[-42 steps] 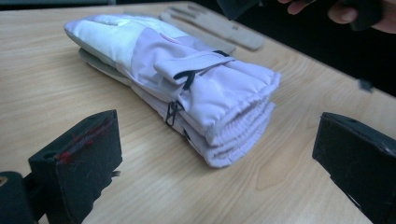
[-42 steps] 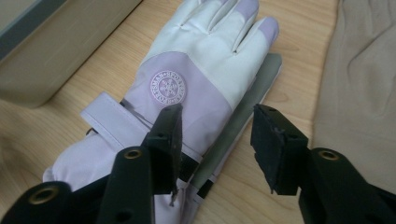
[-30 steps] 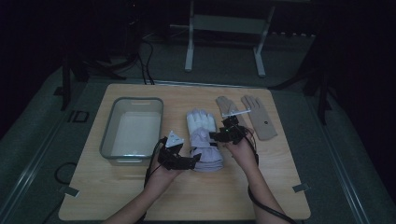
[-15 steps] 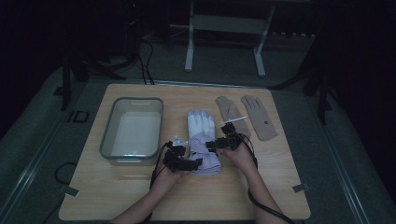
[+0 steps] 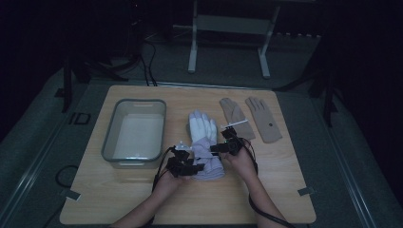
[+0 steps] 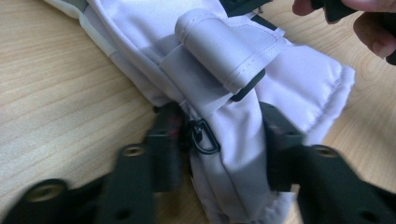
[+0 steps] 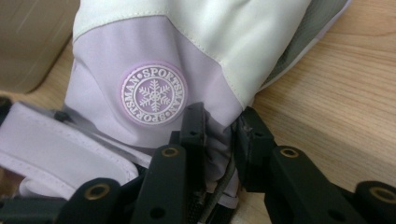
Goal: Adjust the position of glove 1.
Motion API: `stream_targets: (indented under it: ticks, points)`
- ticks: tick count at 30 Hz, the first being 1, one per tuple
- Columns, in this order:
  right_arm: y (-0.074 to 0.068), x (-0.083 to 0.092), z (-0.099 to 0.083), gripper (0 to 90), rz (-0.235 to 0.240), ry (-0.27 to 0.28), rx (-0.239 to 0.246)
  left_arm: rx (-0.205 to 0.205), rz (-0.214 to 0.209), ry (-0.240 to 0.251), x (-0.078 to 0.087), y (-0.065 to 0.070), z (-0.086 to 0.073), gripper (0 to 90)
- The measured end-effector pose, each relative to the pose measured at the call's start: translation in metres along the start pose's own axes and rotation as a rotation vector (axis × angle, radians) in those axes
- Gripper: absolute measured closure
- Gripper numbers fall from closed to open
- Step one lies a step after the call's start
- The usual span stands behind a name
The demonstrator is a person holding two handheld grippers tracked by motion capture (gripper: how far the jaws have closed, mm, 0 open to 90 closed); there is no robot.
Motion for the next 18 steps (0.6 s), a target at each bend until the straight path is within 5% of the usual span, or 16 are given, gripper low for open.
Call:
stream_targets:
  ticks: [5,18]
  points:
    - [-0.002,0.007,0.001,77.6,-0.004,0.026,-0.003,-0.015,-0.002,0.0,0.004,0.003,0.005,71.2]
    - [-0.019,0.047,0.026,78.0,0.011,0.133,0.013,-0.052,-0.022,0.05,0.035,0.009,0.04,71.8]
Point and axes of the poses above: each handheld gripper's, and its own axes: x roughly backward along the jaws, z roughly out of its top, y roughly to its right, the point moved 3 cm from there along -x, roughly forward along the jaws, and after that the axes turned 5 degrees about y, right-handed, at the moved point
